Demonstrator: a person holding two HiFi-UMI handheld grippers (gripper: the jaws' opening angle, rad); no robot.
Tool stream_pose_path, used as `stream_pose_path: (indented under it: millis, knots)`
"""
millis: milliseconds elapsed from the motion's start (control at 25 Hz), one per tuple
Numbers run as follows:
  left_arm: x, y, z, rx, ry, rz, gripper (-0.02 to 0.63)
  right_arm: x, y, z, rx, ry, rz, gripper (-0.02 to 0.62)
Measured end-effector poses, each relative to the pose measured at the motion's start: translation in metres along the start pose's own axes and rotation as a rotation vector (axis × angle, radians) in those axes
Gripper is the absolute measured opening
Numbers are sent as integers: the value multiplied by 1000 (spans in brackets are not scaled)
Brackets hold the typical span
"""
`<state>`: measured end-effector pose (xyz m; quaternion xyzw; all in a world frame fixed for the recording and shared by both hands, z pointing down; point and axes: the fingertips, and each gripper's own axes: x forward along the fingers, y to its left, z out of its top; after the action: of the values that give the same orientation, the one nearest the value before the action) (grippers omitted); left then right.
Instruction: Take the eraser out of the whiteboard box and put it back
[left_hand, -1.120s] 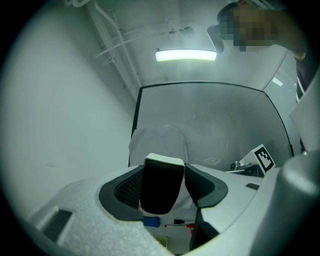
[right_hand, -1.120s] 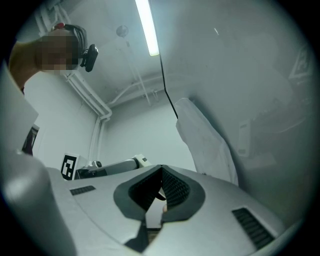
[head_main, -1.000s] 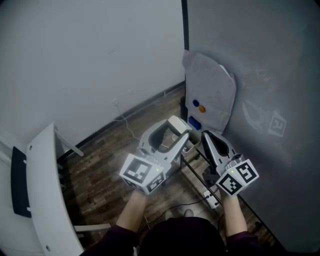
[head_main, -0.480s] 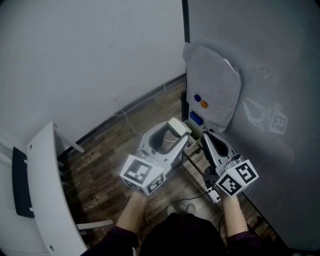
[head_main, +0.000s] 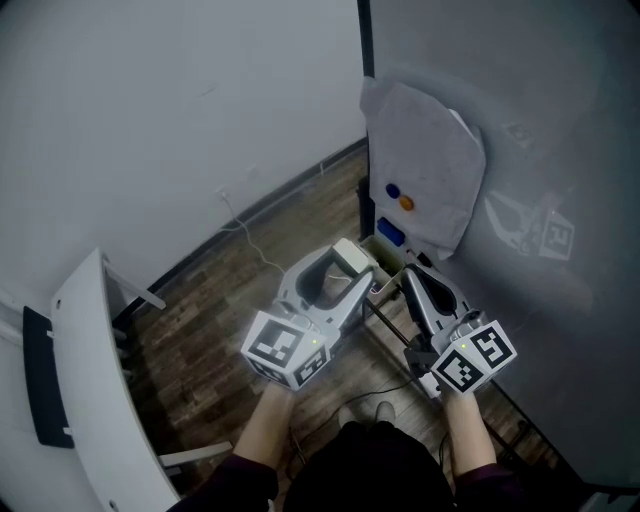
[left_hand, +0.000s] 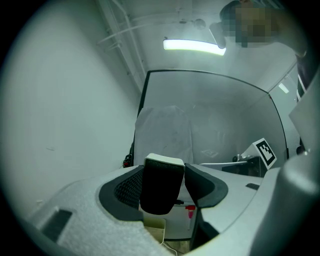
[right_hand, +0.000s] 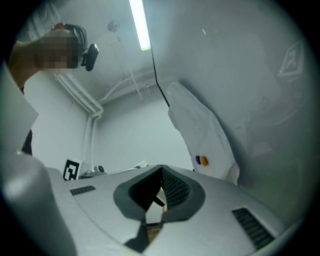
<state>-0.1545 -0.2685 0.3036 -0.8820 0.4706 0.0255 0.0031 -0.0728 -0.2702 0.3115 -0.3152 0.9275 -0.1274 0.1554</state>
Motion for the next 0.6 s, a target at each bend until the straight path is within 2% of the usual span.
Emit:
stream_pose_path:
  millis: [200,600]
  knots:
    - [0,6,-18,19,16,-21,247,-2,0,-13,-3,13,-47,3]
    - [7,24,-62,-19,67,-66,247,-8,-2,-48,12,25,-141,3]
